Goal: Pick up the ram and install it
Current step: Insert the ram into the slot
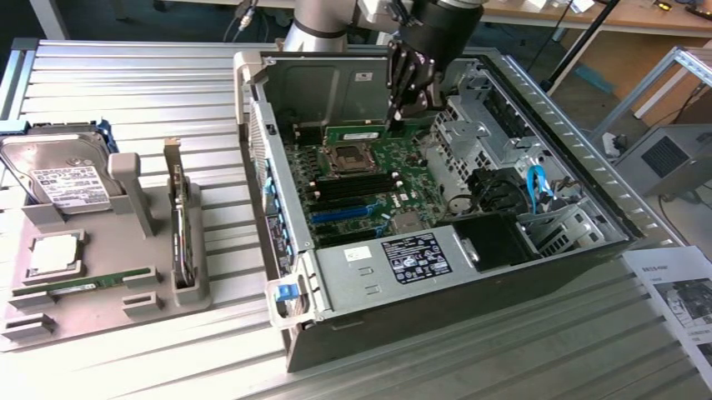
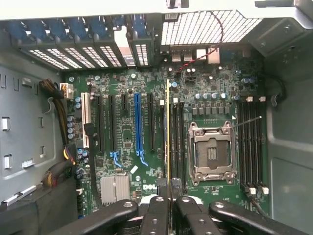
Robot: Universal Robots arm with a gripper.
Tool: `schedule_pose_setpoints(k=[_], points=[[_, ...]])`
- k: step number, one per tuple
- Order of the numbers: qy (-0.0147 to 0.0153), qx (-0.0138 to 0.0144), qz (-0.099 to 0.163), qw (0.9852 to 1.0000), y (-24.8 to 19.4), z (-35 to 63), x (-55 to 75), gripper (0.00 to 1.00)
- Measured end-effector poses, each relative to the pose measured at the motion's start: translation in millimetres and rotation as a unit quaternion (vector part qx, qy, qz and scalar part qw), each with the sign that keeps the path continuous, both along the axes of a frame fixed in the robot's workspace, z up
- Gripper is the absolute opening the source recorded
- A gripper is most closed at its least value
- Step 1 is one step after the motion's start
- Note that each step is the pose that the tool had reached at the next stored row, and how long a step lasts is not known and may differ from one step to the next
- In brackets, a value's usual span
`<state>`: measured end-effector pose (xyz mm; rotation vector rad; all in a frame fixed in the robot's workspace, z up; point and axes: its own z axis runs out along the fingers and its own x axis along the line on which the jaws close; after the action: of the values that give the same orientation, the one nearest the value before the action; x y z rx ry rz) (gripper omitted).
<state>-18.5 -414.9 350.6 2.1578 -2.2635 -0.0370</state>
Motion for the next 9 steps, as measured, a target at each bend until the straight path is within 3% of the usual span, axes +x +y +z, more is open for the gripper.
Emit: schedule_pose_setpoints(k=[6,9], points=[[0.0000,0.0000,0.000,1.0000,0.0,-3.3,0.0,0.12],[0.0000,-0.0002,0.000,1.0000,0.0,-11.5,0.0,0.12]])
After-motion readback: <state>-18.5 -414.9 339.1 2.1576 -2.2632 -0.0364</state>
